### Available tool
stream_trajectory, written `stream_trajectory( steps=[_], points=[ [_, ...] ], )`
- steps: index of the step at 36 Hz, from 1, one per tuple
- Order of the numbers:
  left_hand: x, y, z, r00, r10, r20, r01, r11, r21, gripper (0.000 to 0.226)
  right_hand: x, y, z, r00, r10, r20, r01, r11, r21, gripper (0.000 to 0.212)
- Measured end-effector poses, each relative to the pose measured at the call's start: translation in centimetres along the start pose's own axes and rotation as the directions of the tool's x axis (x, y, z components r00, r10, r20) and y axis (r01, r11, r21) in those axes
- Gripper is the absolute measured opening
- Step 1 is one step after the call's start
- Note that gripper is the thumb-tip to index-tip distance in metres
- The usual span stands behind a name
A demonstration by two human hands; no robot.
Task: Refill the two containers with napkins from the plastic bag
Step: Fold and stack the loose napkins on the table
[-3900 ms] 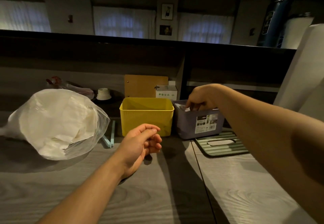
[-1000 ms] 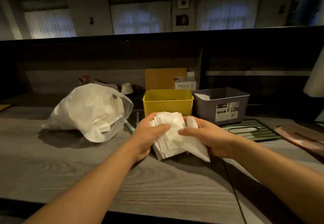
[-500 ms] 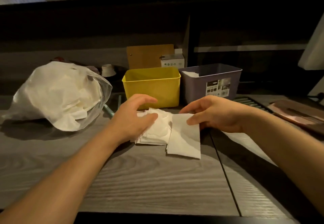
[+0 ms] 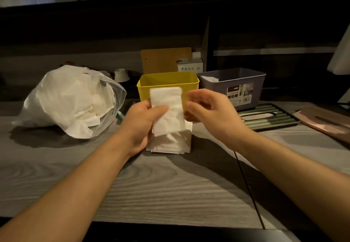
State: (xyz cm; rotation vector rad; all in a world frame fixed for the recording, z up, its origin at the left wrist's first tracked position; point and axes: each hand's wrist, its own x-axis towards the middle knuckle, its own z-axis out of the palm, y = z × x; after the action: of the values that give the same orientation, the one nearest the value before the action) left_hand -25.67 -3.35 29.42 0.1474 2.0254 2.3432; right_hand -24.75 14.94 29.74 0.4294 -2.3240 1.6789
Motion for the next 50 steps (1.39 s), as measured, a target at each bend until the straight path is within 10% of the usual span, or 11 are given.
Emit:
stream_trajectory(
  steps=[6, 28, 50],
  points=[
    [1.1, -0.1, -1.3, 0.983, -0.102, -0.152, 0.079, 0.986, -0.15, 0.02, -1.5, 0.9, 0.2, 0.87, -0.065, 0.489, 0.371, 0.741, -0.56, 0.05],
    [1.6, -0.5, -1.7, 0.978, -0.136, -0.157, 0.12, 0.987, -0.111, 0.021, -1.0, 1.2, -0.3, 0.953, -0.119, 0.28, 0.239, 0.861, -0.449, 0.013],
    [1.3, -0.3, -1.5, 0.978, -0.126, -0.166, 0.114, 0.99, -0.082, 0.017, -1.4, 0.2, -0.9, 0.829, -0.071, 0.555, 0.434, 0.708, -0.557, 0.043]
  ],
)
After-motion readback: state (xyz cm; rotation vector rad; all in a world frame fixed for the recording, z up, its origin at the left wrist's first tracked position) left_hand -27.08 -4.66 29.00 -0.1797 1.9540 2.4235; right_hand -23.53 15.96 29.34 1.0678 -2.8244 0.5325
